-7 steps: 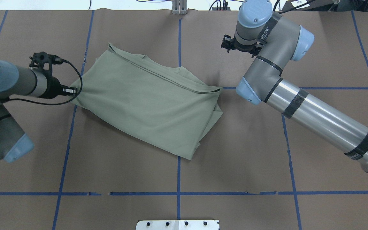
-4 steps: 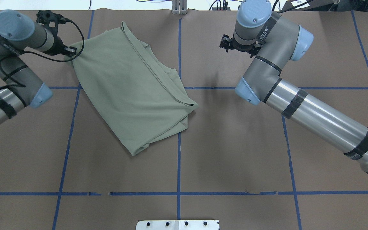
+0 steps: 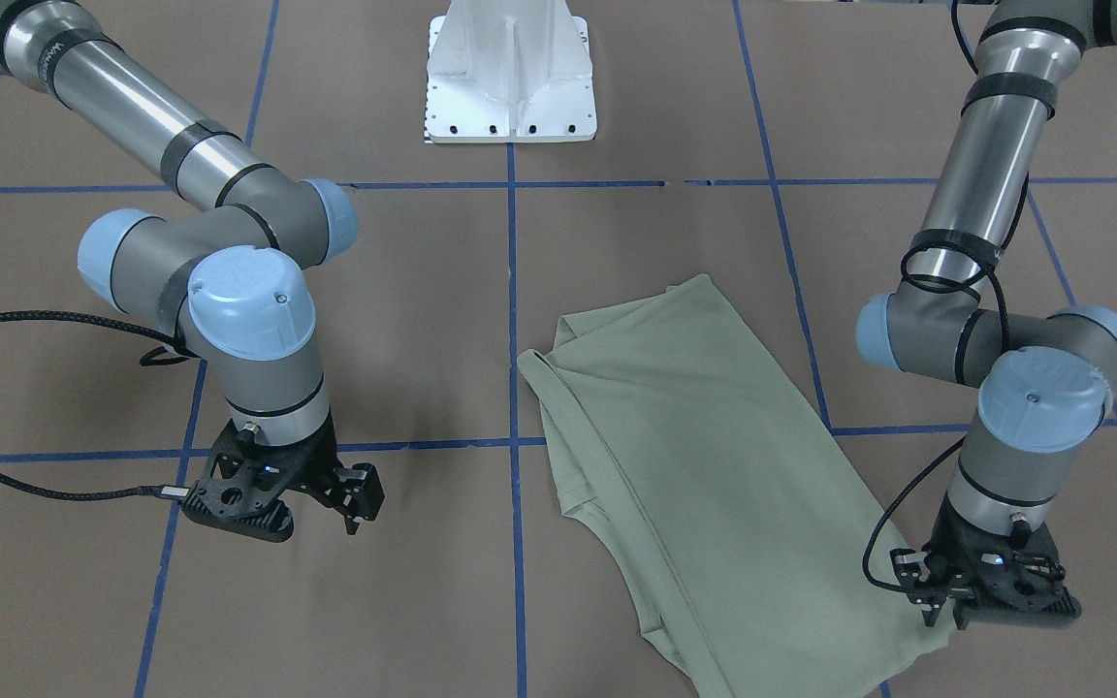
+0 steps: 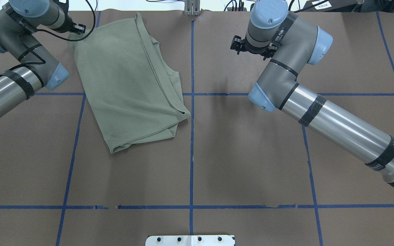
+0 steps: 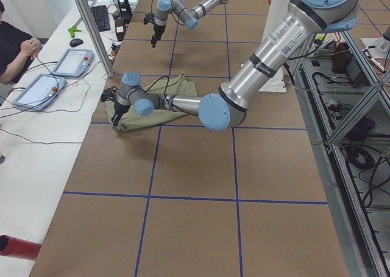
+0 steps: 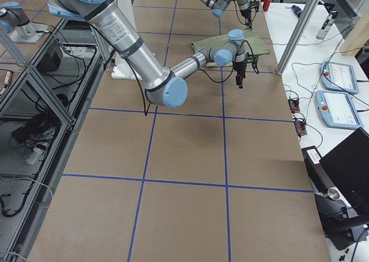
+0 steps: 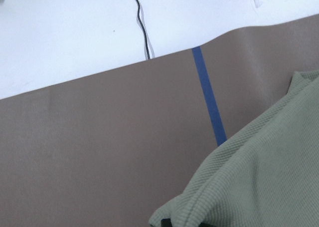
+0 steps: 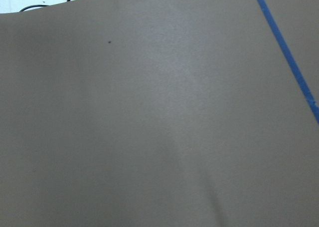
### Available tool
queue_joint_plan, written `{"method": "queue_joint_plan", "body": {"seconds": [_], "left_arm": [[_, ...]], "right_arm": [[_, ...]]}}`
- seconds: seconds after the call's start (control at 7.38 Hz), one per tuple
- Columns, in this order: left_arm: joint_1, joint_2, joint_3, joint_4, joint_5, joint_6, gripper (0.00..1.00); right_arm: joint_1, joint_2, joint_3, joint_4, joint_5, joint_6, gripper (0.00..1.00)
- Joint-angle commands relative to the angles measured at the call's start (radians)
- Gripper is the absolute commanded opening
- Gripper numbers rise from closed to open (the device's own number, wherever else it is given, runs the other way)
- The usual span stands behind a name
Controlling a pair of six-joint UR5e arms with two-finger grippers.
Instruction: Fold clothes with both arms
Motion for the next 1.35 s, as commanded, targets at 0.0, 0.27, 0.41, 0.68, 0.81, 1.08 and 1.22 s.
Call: {"method": "queue_joint_plan", "body": {"seconds": [0.0, 0.27, 0.41, 0.68, 0.81, 1.08, 1.22], "left_arm": [[-0.044, 0.047, -0.070, -0.014, -0.184, -0.001, 1.00], [-0.042, 0.104, -0.154, -0.015, -0.189, -0.012, 1.00], [-0.042, 0.106, -0.157, -0.018, -0.189, -0.012, 1.00], [-0.042, 0.124, -0.165, -0.029, -0.189, -0.012, 1.00], [-0.042, 0.125, -0.165, -0.037, -0.189, -0.013, 1.00], [-0.042, 0.135, -0.174, -0.038, -0.189, -0.013, 1.00], [-0.042, 0.135, -0.174, -0.038, -0.189, -0.013, 1.00]], "right_arm": [[-0.057, 0.119, -0.070, 0.003, -0.004, 0.011, 1.00], [-0.122, 0.209, -0.206, 0.164, -0.054, 0.073, 1.00], [-0.156, 0.249, -0.257, 0.184, -0.093, 0.073, 1.00], [-0.217, 0.270, -0.334, 0.303, -0.195, 0.073, 0.97], [-0.226, 0.314, -0.410, 0.350, -0.219, 0.071, 0.93], [-0.257, 0.334, -0.463, 0.382, -0.306, 0.064, 0.82], [-0.271, 0.339, -0.472, 0.382, -0.344, 0.059, 0.78]]}}
